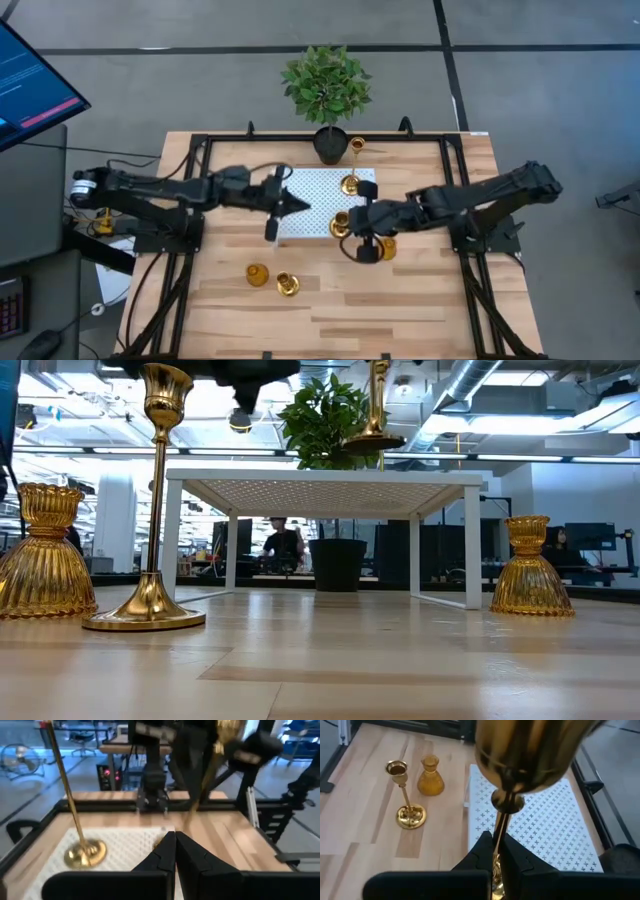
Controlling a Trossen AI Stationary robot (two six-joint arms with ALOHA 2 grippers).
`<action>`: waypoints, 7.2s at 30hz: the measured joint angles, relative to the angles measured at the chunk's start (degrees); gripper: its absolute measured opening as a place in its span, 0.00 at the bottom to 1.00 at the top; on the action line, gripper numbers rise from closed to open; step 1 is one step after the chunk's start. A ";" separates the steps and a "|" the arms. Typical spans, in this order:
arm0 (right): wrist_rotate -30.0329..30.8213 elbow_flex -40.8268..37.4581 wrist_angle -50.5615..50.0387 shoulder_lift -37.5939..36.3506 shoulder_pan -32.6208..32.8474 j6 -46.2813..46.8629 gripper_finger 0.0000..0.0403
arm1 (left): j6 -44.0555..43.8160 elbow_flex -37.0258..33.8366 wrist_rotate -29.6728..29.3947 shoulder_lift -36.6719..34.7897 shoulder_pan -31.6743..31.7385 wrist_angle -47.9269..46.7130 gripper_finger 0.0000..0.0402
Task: Pick & Place candle stick holders
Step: Put the right gold candle holder on the shelf, then put the gold candle holder on the shelf
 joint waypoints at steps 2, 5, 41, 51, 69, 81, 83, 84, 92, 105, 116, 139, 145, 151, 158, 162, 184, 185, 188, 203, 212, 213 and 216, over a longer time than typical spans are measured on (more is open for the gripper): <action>-1.54 0.00 0.04 0.07 -1.44 -1.27 0.00 | 0.06 1.60 5.15 0.95 2.68 -0.37 0.02; -4.00 0.00 1.18 0.07 -3.64 -2.36 0.00 | 0.03 3.82 13.59 2.77 5.92 -1.89 0.02; -8.64 -0.04 9.48 2.00 -9.77 -6.20 0.00 | 4.03 5.59 9.57 11.52 2.41 15.15 0.34; -8.57 -0.04 8.72 2.00 -9.66 -6.24 0.00 | 4.03 5.59 8.26 14.32 1.94 19.68 0.31; -8.92 -0.04 9.05 2.00 -9.61 -5.86 0.00 | 4.45 5.59 8.00 14.58 1.96 21.11 0.04; -8.38 0.11 6.88 0.82 -7.96 -4.90 0.16 | 3.77 5.53 8.42 14.58 2.28 20.32 0.03; -8.33 0.03 4.96 -0.52 -7.08 -4.96 0.19 | 3.79 5.53 8.43 14.56 2.63 20.39 0.03; -8.33 0.20 4.92 -1.06 -6.71 -5.11 0.20 | 3.82 5.53 8.39 14.56 2.93 20.42 0.03; -8.34 0.10 -4.02 -7.99 -3.79 2.00 0.21 | 3.92 5.53 8.18 14.53 4.67 20.67 0.03; 8.15 0.02 -17.19 -10.40 10.01 9.38 0.01 | 0.83 5.53 6.82 14.53 12.78 20.96 0.03; 22.58 -6.11 -17.53 -11.00 19.66 18.46 0.00 | -3.07 3.96 4.87 14.47 15.48 21.03 0.03; 28.65 -11.04 -12.96 -10.99 21.90 21.76 0.00 | -4.12 -3.11 -1.39 17.71 14.27 37.38 0.03; 28.95 -11.04 -12.94 -10.99 21.90 21.78 0.00 | -4.10 -3.04 -1.54 20.59 14.29 39.56 0.03; 28.95 -11.04 -12.95 -10.99 21.90 21.78 0.00 | -4.74 -3.03 -1.54 20.83 14.29 39.93 0.04; 28.95 -11.04 -12.96 -10.99 21.90 21.78 0.00 | -6.11 -3.00 -1.15 20.98 13.82 39.85 0.04; 28.93 -11.04 -12.98 -10.99 21.90 21.78 0.00 | -6.17 -2.98 -0.84 21.09 13.76 39.86 0.07; 27.53 -11.02 -13.01 -10.99 21.90 21.93 0.00 | -5.95 -3.02 -0.86 21.20 14.13 39.06 0.34; 27.52 -11.02 -13.01 -10.99 21.90 21.93 0.00 | -5.90 -3.02 -0.87 21.20 14.15 39.06 0.36; 27.51 -11.02 -13.01 -10.99 21.90 21.93 0.00 | -5.81 -3.02 -0.83 21.07 14.11 38.97 0.40; 27.42 -10.99 -13.03 -10.96 21.92 21.91 0.00 | 0.50 -3.06 -0.39 0.34 14.13 9.53 0.41; 27.40 -10.99 -13.44 -10.96 24.46 26.12 0.00 | -0.11 -3.06 4.05 -10.48 13.05 -8.38 0.19; 27.40 -10.99 -13.45 -10.96 24.87 27.29 0.00 | -0.17 -3.06 5.43 -11.04 12.71 -8.90 0.16; 27.45 -10.99 -13.40 -10.92 26.02 31.38 0.00 | -0.22 -3.06 9.63 -12.02 11.22 -9.66 0.04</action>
